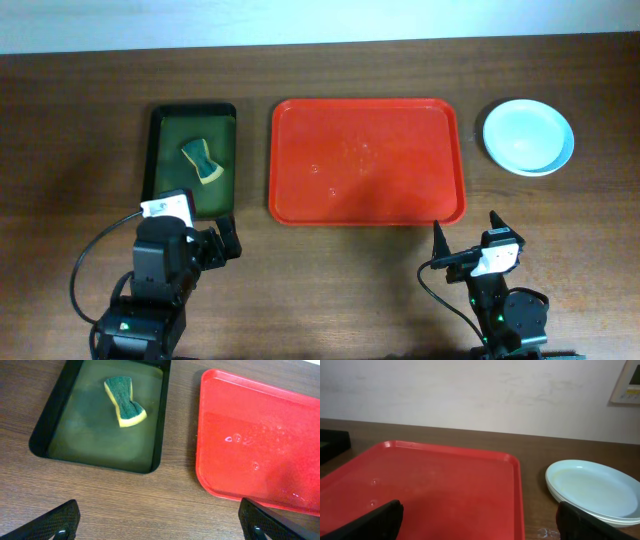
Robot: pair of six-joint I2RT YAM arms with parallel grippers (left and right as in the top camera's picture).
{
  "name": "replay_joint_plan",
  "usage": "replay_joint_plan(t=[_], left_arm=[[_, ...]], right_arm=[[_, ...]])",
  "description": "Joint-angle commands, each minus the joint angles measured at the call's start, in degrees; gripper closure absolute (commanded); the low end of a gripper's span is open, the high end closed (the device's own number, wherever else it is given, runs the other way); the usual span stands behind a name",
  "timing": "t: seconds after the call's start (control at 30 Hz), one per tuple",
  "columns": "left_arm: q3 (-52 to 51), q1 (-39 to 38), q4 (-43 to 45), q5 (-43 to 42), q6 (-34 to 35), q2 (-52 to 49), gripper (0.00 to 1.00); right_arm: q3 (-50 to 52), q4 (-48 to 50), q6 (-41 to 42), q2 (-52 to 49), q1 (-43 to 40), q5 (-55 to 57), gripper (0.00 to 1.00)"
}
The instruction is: Clean dirty plates on tray and stack at the side
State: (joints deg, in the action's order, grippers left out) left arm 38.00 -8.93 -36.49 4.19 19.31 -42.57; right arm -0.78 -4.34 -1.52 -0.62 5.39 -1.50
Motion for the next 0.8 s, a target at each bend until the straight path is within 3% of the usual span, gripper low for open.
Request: replay_joint_plan(t=[0.0, 0.03, 0.17, 0.3, 0.37, 0.57, 0.77], left_arm=[[-2.47, 0.15, 0.15, -8.15, -18.58, 4.07, 0.01], [-5.44, 0.72, 1.36, -8.76, -21.49, 8.31, 0.01], [-19.5, 8.68, 6.08, -10.78, -21.53, 28.65, 0.01], [-31.98, 12.5, 27.15, -14.53, -21.51, 38.6, 0.01], [-35.76, 12.48, 31.45, -14.51, -21.53, 42.49, 0.01], [-37.53, 12.46, 32.81, -13.51, -21.55, 42.29, 0.01], [-37.53, 11.02, 31.65, -5.11, -21.49, 42.29, 0.01]], right_arm=[[0.46, -0.17, 0.07, 0.42, -0.33, 0.5, 0.01], [0.46, -0.2, 0.07, 0.42, -0.33, 0.5, 0.02], [0.46, -0.2, 0.07, 0.42, -0.33, 0.5, 0.02], [0.46, -0.17, 0.07, 0.42, -0.33, 0.48, 0.02], [0.46, -0.17, 0.07, 0.42, -0.33, 0.48, 0.02], [0.46, -0.17, 0.07, 0.42, -0.33, 0.5, 0.02], [0.46, -0.17, 0.07, 0.42, -0.33, 0.5, 0.02]])
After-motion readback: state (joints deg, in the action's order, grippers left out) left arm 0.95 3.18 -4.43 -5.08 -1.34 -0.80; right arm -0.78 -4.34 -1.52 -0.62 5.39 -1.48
